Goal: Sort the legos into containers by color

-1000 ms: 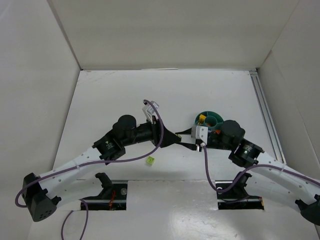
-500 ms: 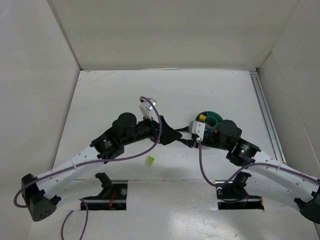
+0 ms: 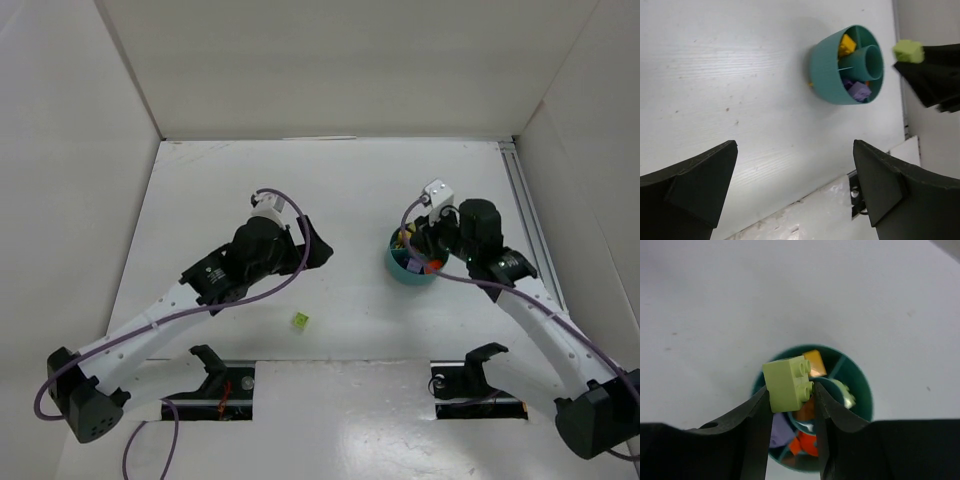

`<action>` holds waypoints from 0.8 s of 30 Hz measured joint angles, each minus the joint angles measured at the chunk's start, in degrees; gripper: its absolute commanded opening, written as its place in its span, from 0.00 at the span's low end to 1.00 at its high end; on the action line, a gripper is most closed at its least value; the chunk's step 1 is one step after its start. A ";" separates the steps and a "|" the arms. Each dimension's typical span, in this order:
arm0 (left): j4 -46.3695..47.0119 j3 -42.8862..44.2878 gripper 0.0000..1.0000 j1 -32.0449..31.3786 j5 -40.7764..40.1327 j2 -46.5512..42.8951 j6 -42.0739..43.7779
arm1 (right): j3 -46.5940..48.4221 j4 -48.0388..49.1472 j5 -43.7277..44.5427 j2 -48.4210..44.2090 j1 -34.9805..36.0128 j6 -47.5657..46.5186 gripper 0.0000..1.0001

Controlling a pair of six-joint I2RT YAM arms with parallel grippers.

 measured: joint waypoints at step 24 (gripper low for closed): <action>-11.06 -9.94 1.00 -2.32 -3.52 9.99 -2.19 | 12.63 -17.77 2.51 17.11 -17.55 -1.84 0.14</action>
